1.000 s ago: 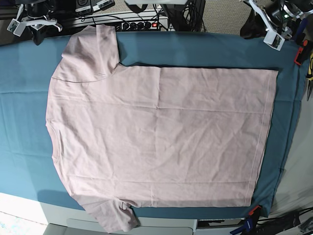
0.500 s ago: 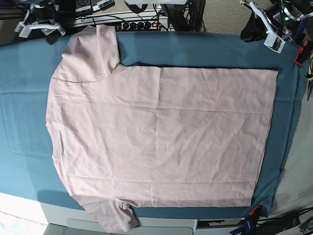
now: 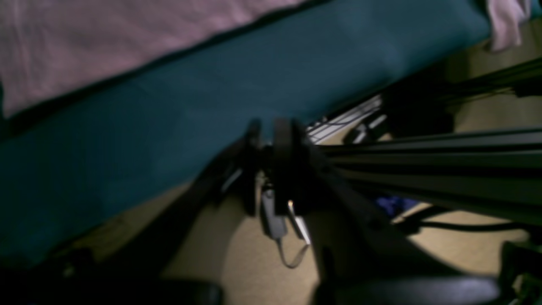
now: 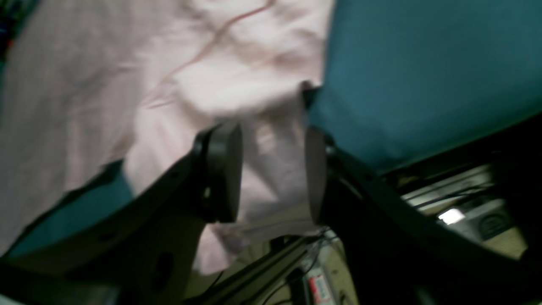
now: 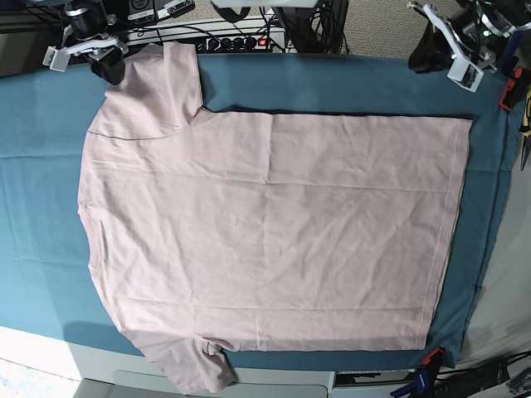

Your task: Fold the T-shirt properly

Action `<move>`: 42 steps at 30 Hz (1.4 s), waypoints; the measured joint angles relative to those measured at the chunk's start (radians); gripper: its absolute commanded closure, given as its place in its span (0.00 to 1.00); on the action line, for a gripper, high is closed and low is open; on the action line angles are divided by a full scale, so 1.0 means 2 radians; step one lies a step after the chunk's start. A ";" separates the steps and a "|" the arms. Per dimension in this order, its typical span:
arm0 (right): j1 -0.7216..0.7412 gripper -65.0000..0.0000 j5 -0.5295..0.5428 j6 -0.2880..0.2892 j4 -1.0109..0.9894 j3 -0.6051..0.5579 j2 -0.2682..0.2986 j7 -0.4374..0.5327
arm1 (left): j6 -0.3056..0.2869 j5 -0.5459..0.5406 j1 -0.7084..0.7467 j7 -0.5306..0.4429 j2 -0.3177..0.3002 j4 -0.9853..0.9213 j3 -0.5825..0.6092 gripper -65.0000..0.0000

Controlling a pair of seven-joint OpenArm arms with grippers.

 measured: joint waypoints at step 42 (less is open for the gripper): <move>0.054 0.61 0.025 0.077 -0.083 0.002 0.015 -0.062 | 0.000 0.010 -0.021 0.002 -0.003 0.000 0.000 0.90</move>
